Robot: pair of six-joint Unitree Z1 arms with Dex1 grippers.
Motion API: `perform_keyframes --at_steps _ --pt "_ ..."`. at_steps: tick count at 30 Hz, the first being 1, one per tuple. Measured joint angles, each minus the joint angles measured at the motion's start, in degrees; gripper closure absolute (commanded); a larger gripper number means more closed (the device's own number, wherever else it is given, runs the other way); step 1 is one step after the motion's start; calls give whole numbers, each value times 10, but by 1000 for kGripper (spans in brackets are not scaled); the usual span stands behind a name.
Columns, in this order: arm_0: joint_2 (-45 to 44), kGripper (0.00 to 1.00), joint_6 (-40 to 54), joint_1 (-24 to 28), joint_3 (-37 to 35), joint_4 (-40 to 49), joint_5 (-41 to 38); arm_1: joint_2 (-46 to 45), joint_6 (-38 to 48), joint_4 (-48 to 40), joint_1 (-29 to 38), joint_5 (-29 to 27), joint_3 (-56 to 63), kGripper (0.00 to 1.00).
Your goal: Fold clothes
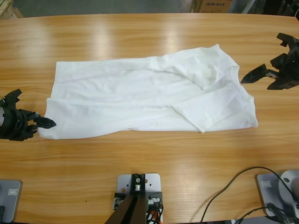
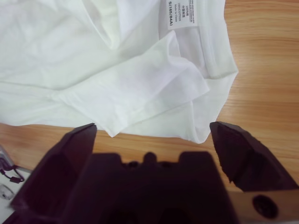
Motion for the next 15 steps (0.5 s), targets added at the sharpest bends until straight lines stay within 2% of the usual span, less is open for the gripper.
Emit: perform_keyframes --at_steps 15 --pt "48 18 6 -1 -26 4 12 -14 -2 0 0 4 5 9"
